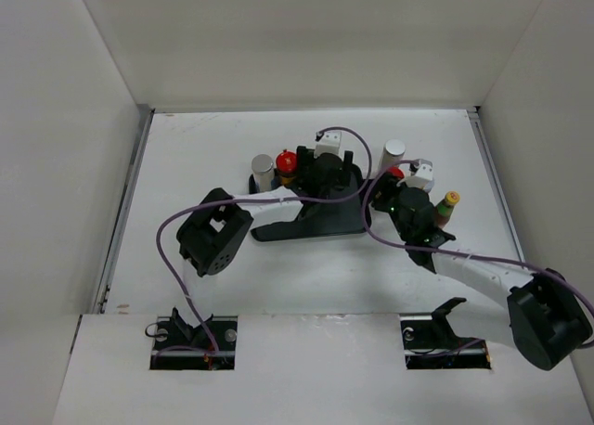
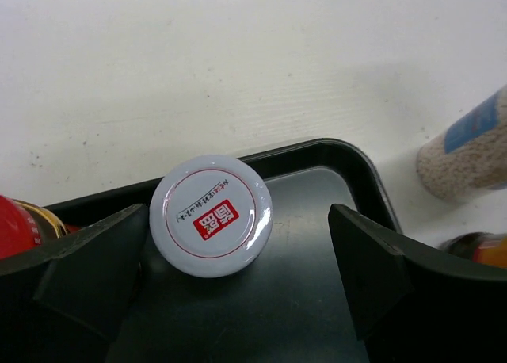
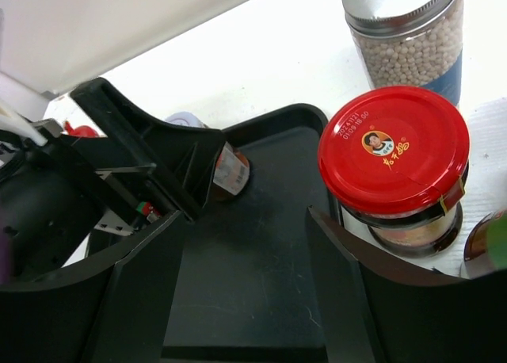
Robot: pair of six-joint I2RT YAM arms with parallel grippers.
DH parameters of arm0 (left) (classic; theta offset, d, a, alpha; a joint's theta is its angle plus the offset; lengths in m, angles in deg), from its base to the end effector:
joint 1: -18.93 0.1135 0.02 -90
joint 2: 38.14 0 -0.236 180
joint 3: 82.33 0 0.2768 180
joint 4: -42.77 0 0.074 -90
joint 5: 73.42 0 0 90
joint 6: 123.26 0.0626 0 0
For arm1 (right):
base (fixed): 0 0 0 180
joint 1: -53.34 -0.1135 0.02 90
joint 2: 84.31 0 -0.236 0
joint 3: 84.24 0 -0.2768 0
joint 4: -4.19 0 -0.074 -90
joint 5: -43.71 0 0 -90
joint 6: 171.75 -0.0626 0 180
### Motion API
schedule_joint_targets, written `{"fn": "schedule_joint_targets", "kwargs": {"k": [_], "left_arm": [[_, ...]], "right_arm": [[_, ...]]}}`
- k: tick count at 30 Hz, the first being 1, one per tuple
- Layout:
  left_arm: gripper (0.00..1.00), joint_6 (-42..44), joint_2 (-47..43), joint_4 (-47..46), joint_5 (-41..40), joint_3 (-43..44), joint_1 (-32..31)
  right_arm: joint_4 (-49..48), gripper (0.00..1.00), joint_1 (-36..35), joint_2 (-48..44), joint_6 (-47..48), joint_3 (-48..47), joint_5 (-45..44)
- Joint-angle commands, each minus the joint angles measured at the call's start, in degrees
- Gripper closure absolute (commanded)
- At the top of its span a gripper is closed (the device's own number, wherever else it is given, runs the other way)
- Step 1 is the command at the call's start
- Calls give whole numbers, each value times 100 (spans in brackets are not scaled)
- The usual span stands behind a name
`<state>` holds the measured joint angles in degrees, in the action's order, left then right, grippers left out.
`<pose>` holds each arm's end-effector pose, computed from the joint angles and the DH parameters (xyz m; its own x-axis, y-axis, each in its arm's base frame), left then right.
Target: Organize the condiment bottles
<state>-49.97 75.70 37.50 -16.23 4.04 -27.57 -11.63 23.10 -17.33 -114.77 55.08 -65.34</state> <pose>0.3538 -0.3235 0.1538 -0.3251 -0.0085 -0.9456 0.1784 0.9815 -0.0701 0.2753 0.1369 0.1838 -0.2401 0.4563 -0.8568 -0.0810 0.8702 0.4861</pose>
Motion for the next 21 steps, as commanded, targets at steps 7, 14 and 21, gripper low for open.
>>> {"fn": "schedule_joint_targets", "kwargs": {"k": [7, 14, 21], "left_arm": [[0, 10, -1592, -822, -40, -203, -320], [7, 98, -2576, -1052, 222, -852, -487], [49, -148, -3973, -1139, 513, -2749, -934]], "right_arm": [[-313, 56, -171, -800, 85, 74, 85], [213, 78, -180, -1064, 102, -207, 244], [1856, 71, 74, -985, 435, -1067, -63]]}}
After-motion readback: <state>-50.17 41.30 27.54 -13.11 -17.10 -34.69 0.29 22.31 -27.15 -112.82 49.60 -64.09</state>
